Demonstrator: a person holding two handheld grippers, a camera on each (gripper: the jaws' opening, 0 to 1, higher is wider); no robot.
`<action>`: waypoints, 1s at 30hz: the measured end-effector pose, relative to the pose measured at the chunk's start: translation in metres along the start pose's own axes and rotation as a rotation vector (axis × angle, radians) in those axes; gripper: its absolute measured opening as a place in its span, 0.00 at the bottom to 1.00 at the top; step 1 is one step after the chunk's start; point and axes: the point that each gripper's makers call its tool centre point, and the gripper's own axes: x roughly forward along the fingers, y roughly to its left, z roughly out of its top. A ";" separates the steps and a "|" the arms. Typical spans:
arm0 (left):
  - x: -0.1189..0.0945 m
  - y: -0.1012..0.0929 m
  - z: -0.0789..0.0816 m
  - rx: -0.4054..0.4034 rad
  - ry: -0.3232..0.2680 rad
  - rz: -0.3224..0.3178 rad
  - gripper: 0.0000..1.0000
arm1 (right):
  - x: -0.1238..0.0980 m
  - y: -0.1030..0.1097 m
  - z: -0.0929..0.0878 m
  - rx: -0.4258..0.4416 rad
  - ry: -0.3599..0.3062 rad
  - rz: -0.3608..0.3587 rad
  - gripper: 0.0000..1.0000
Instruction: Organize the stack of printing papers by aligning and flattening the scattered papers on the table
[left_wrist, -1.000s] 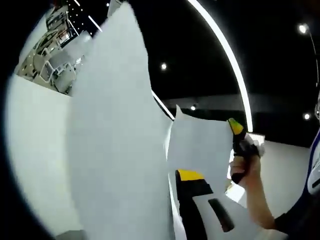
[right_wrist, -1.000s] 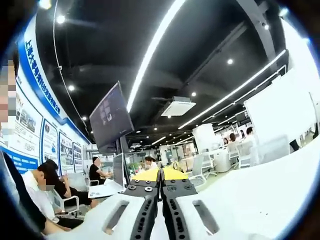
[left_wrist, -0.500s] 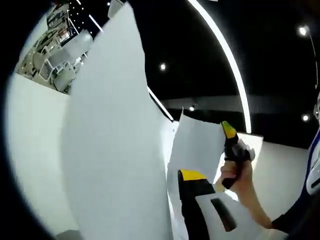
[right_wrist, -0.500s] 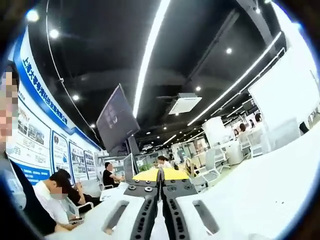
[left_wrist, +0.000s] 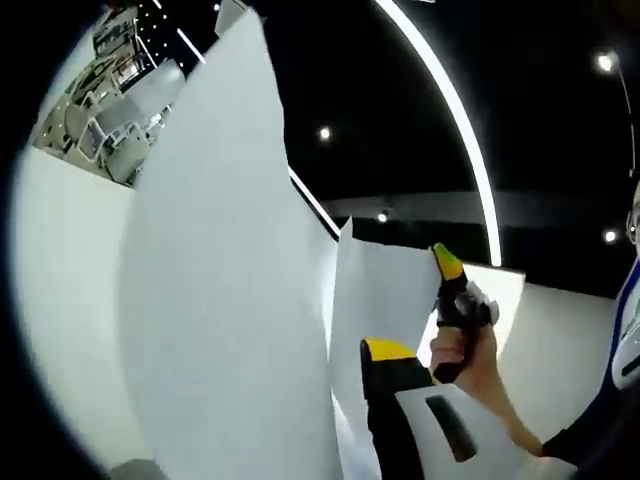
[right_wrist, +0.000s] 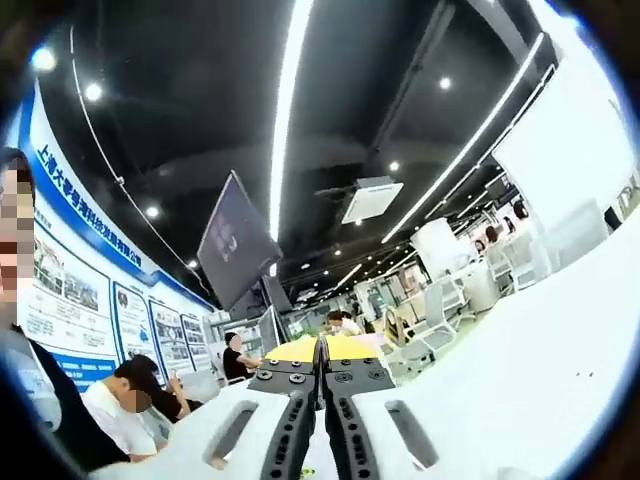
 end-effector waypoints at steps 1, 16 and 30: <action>0.000 0.000 0.000 -0.004 0.000 -0.001 0.20 | 0.001 0.003 0.001 0.001 -0.001 0.008 0.00; 0.000 -0.005 0.000 0.013 -0.002 -0.016 0.27 | 0.022 0.020 -0.029 0.112 0.016 0.078 0.00; 0.003 -0.012 0.002 0.056 -0.020 -0.042 0.41 | 0.032 0.029 -0.045 0.230 0.005 0.130 0.00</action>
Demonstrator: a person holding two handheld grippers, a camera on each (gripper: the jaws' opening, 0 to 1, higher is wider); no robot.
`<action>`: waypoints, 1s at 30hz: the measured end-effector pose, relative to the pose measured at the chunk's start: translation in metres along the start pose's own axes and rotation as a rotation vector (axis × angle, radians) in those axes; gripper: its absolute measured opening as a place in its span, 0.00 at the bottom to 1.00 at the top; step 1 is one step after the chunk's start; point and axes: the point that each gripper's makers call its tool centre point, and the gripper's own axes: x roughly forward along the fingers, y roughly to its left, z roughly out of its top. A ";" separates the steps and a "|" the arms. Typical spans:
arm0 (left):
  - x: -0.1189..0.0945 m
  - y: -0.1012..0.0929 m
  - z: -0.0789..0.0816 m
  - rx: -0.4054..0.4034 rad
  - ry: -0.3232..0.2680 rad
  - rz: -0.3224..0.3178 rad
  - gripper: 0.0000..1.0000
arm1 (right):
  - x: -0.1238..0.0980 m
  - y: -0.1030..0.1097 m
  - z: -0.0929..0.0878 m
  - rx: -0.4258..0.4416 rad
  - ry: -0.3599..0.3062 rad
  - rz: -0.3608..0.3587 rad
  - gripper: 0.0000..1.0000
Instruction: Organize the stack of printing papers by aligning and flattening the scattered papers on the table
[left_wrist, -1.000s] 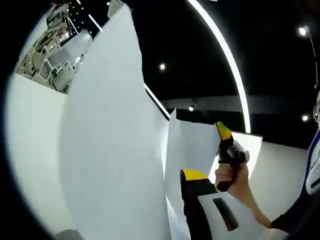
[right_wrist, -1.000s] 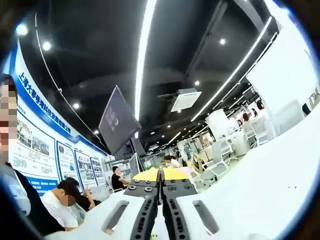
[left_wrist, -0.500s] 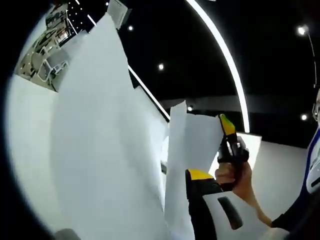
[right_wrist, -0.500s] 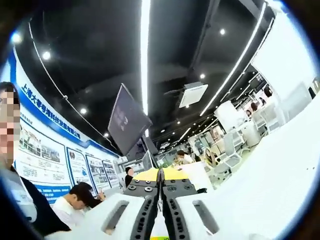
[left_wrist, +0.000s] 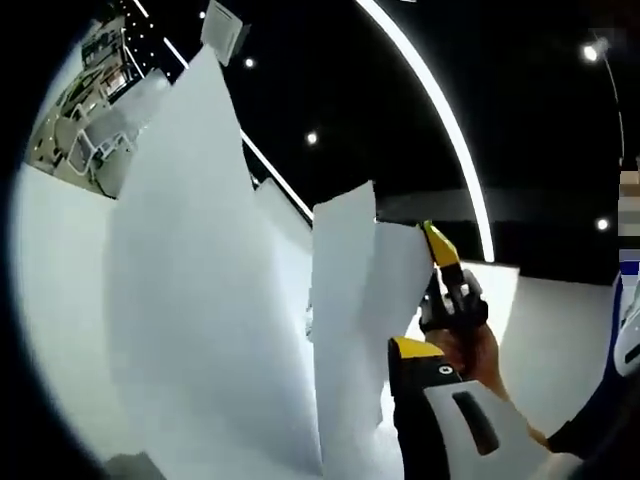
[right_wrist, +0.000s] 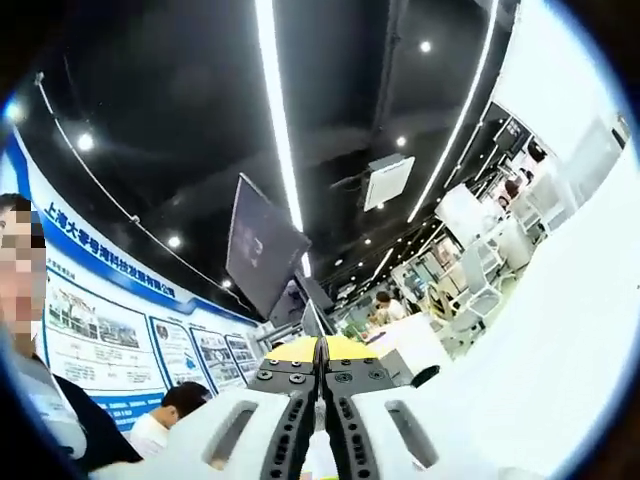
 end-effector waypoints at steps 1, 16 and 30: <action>0.000 0.000 0.000 0.009 -0.001 -0.001 0.42 | 0.001 0.001 -0.002 0.003 0.002 0.002 0.00; 0.002 0.005 -0.003 0.056 0.030 0.008 0.35 | 0.006 0.010 -0.002 0.099 -0.029 0.046 0.00; 0.002 0.006 -0.003 0.073 0.027 0.014 0.32 | 0.006 0.004 -0.007 0.160 -0.032 0.040 0.00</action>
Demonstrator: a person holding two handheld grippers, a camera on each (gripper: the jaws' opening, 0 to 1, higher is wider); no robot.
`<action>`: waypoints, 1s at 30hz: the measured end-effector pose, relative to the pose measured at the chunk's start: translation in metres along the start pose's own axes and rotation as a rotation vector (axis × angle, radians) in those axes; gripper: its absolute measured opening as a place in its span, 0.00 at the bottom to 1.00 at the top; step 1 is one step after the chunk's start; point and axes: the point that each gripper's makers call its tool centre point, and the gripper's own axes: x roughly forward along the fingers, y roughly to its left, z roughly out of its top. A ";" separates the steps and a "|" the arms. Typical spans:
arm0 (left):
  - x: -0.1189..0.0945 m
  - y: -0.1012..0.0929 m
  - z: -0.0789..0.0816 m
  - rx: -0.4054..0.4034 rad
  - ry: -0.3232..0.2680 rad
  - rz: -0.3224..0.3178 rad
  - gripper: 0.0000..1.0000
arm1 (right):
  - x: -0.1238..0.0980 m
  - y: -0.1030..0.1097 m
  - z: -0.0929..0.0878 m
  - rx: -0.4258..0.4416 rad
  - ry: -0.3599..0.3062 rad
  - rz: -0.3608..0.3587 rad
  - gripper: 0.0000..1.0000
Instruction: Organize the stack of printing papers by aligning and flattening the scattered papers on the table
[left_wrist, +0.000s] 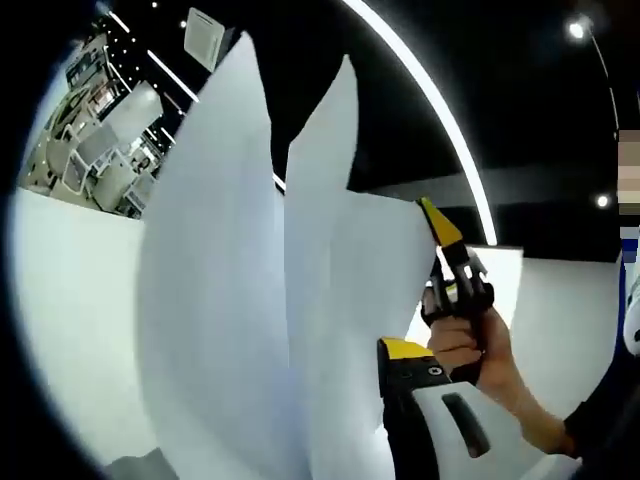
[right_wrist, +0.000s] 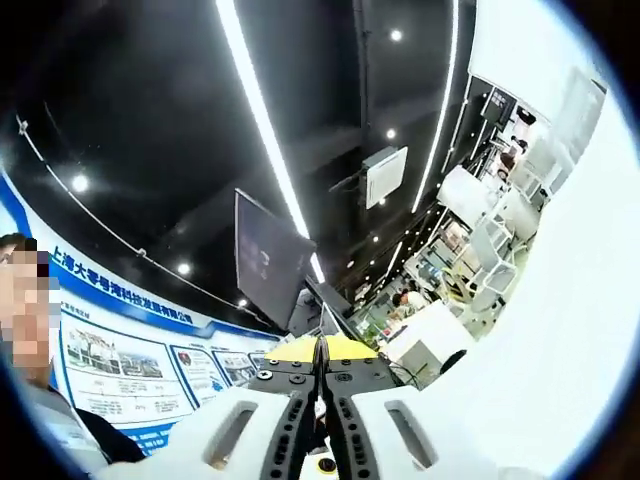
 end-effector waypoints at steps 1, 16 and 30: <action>0.000 0.000 0.000 -0.003 0.000 0.000 0.32 | 0.000 0.000 0.000 -0.001 0.001 -0.001 0.00; -0.001 0.004 -0.004 0.028 0.018 0.016 0.16 | 0.002 0.000 -0.004 -0.018 0.019 -0.007 0.00; -0.004 0.010 -0.002 0.007 0.008 0.028 0.06 | 0.002 -0.006 -0.008 -0.052 0.047 -0.044 0.00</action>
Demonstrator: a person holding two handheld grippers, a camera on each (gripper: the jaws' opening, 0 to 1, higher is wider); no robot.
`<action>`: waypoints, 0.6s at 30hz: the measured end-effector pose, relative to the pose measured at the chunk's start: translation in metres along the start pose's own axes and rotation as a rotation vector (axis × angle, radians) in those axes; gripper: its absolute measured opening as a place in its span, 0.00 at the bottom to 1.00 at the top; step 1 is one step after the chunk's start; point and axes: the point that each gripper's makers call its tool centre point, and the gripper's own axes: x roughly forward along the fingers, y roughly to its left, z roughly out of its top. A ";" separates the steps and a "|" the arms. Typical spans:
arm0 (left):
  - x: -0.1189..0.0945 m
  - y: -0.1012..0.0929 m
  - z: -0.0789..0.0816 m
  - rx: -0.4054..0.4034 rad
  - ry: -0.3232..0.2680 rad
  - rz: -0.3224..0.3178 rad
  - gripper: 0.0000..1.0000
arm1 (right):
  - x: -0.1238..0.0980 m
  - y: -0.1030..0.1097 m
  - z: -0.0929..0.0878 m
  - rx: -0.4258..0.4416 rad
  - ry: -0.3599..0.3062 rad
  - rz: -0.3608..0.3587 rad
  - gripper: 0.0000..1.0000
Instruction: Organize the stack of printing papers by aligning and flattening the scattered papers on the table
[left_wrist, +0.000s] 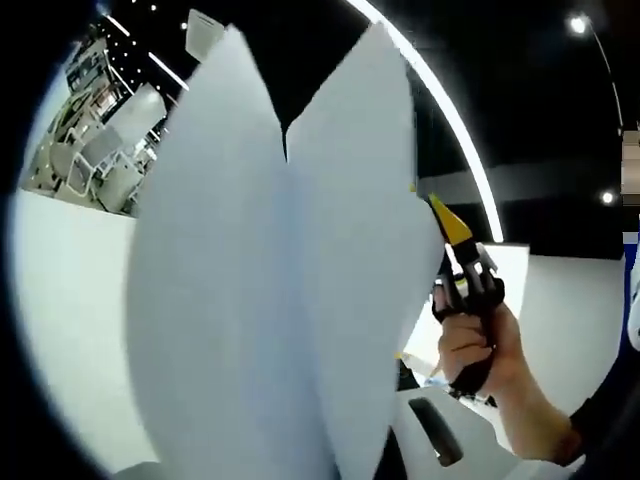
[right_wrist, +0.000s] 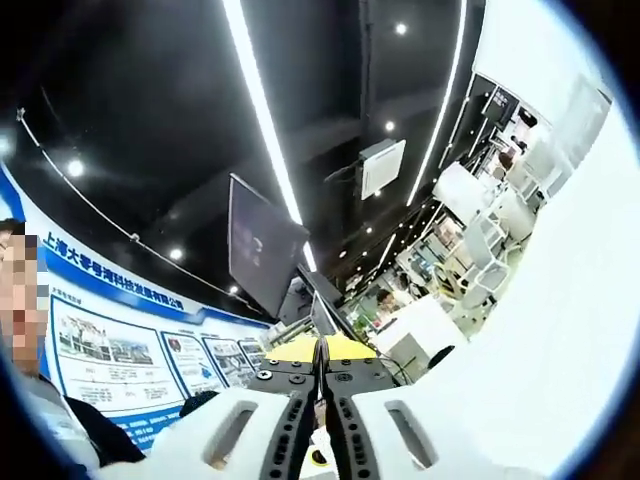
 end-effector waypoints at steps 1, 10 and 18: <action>0.000 0.000 0.000 0.002 0.000 0.001 0.06 | 0.000 0.000 0.000 -0.008 0.000 -0.006 0.00; 0.000 0.002 -0.001 -0.003 0.004 0.011 0.06 | -0.005 -0.002 0.015 0.002 -0.048 -0.011 0.08; 0.000 0.002 -0.001 -0.006 0.004 0.008 0.06 | -0.008 -0.004 0.025 -0.049 -0.075 -0.039 0.19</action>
